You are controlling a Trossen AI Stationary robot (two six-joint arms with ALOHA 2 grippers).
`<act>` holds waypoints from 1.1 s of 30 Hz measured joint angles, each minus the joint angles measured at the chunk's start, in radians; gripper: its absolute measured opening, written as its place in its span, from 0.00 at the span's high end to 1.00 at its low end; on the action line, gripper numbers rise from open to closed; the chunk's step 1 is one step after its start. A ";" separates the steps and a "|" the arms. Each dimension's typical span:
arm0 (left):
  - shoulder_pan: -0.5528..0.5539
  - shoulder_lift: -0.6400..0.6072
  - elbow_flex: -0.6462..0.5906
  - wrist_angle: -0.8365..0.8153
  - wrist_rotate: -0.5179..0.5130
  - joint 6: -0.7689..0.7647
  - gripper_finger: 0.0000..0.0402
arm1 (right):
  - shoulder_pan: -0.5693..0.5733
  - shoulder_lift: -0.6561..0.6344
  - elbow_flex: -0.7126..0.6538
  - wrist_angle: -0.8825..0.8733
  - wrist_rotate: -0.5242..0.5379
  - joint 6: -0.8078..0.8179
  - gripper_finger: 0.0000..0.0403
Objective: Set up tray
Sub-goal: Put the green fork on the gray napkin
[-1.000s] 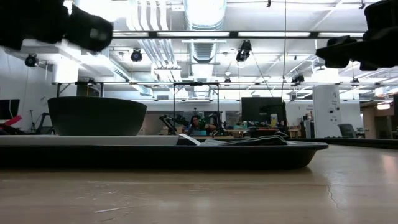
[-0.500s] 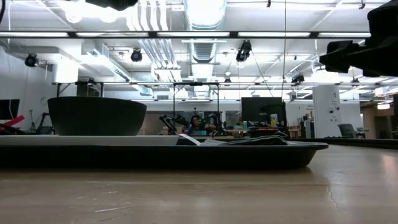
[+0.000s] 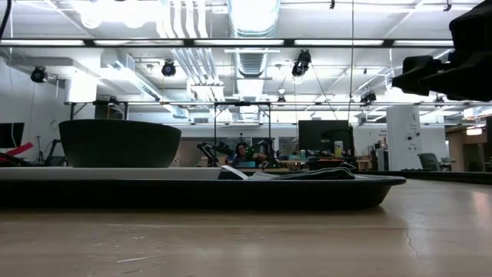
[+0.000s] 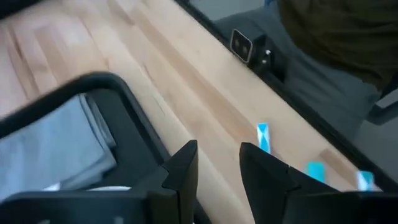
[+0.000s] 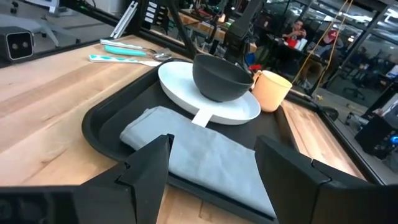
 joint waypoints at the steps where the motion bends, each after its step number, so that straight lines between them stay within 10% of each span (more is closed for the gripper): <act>1: -0.014 0.000 0.000 -0.002 -0.005 -0.021 0.76 | 0.000 0.000 0.000 0.000 0.000 0.000 0.44; 23: -0.237 0.068 0.007 -0.033 -0.018 -0.370 0.77 | 0.000 0.001 0.000 -0.001 0.000 0.033 0.44; 33: -0.298 0.269 0.216 -0.291 -0.075 -0.536 0.77 | 0.000 0.001 0.000 -0.004 -0.001 0.033 0.44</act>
